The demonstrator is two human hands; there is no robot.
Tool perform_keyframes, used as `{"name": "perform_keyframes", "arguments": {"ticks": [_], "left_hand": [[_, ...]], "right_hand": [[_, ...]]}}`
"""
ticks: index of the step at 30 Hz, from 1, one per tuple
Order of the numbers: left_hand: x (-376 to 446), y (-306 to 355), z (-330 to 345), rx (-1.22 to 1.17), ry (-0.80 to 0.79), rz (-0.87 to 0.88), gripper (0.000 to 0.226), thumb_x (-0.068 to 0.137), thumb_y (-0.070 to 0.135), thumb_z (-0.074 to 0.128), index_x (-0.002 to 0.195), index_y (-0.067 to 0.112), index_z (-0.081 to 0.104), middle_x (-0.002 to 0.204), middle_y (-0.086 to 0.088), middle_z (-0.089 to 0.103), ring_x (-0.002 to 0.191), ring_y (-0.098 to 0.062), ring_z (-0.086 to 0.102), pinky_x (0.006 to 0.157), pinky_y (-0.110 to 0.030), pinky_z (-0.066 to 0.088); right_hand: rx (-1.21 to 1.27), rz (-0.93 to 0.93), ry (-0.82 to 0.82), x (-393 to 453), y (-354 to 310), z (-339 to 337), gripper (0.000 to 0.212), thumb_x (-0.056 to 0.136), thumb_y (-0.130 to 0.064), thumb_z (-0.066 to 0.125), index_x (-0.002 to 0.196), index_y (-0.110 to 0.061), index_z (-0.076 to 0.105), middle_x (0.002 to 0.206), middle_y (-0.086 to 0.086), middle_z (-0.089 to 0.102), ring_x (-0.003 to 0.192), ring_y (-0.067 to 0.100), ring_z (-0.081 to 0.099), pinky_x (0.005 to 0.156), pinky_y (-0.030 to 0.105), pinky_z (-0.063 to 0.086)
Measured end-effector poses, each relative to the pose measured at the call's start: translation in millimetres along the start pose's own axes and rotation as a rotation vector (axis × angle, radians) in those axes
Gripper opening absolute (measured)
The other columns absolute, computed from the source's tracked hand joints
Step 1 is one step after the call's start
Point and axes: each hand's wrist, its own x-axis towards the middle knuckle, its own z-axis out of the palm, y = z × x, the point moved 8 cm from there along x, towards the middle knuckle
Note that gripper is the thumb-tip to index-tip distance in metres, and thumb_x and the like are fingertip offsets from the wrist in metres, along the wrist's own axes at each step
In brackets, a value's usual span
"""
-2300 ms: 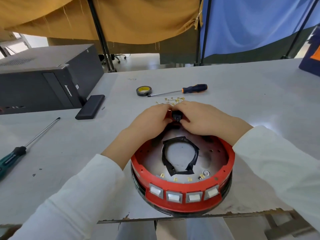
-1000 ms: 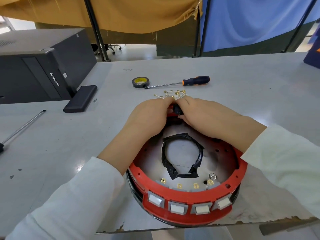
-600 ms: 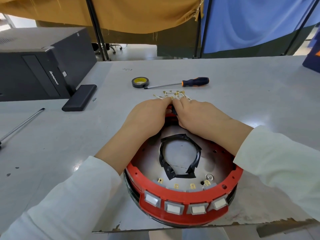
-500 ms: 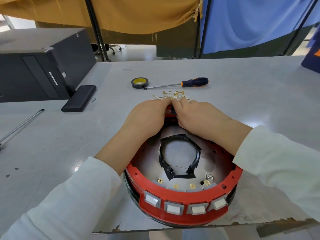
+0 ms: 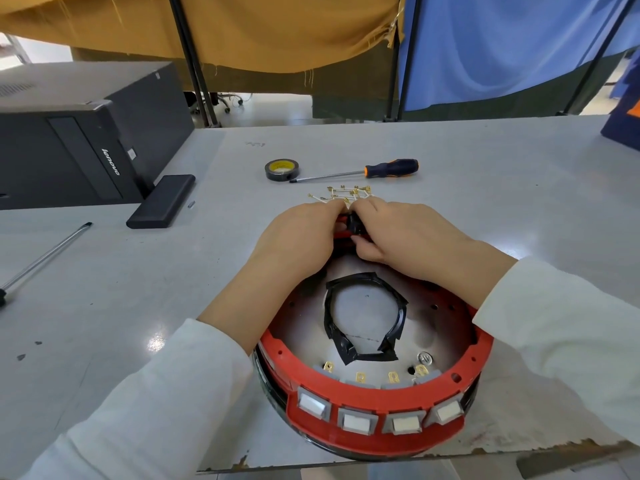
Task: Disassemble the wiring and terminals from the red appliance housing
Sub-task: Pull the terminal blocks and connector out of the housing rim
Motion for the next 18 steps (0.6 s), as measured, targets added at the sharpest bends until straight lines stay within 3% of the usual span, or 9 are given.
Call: {"name": "perform_keyframes", "arguments": {"ticks": [5,18], "left_hand": [[-0.5,-0.4,0.7,0.005,-0.022,-0.012,0.02,0.096,0.018,0.044,0.114,0.02,0.053,0.11,-0.007,0.065,0.098,-0.028,0.058,0.077,-0.037,0.046],[-1.2,0.2,-1.8,-0.02,0.006,-0.001,0.017,0.095,0.017,0.044,0.108,0.021,0.054,0.105,-0.007,0.066,0.093,-0.029,0.059,0.07,-0.033,0.043]], "right_hand": [[-0.088,-0.057,-0.041,8.8,-5.0,2.4,0.038,0.099,-0.039,0.035,0.121,-0.008,0.04,0.121,0.009,0.053,0.092,0.032,0.06,0.057,0.034,0.029],[-0.115,-0.085,-0.006,7.1,-9.3,5.4,0.032,0.1,-0.034,0.03,0.117,-0.007,0.039,0.113,0.011,0.055,0.086,0.034,0.062,0.056,0.036,0.03]]}}
